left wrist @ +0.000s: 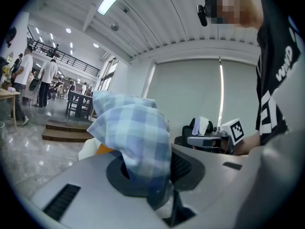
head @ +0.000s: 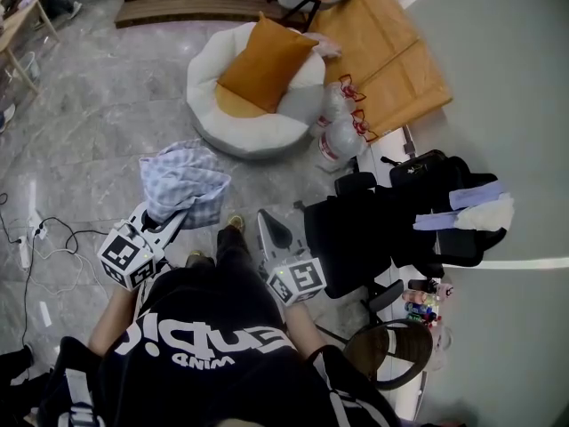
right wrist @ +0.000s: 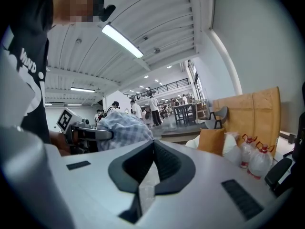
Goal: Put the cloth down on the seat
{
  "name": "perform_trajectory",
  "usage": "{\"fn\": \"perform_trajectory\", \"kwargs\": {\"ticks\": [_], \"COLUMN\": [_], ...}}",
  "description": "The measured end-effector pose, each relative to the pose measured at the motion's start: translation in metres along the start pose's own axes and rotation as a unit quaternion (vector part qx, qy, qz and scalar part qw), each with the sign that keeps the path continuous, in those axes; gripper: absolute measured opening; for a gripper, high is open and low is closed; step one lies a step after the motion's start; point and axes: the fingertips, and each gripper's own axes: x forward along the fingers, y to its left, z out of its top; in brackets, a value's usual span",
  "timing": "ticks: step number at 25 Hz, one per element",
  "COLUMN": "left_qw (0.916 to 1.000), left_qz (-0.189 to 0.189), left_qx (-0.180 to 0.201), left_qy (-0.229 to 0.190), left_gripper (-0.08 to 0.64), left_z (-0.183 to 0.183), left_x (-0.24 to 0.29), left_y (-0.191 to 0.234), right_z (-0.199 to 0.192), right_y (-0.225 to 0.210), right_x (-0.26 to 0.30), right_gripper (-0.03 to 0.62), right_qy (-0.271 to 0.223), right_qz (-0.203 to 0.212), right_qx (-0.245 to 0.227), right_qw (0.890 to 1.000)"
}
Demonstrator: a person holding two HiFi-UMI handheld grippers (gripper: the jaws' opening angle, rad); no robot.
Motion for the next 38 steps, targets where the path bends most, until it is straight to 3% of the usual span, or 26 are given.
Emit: {"fn": "perform_trajectory", "kwargs": {"ticks": [22,38], "left_qw": [0.9999,1.0000], "left_qz": [0.002,-0.001], "left_qx": [-0.002,-0.001], "left_qy": [0.013,0.009], "left_gripper": [0.086,0.086], "left_z": [0.004,0.035], "left_x": [0.045,0.123], "left_y": [0.024,0.065], "right_z": [0.006,0.033], "right_y": [-0.042,-0.113], "right_x": [0.033,0.079], "right_gripper": [0.019,0.020], "right_qy": [0.005,0.004], "right_qz": [0.002,-0.004], "right_qx": [0.008,0.005], "right_qw": [1.000,1.000]}}
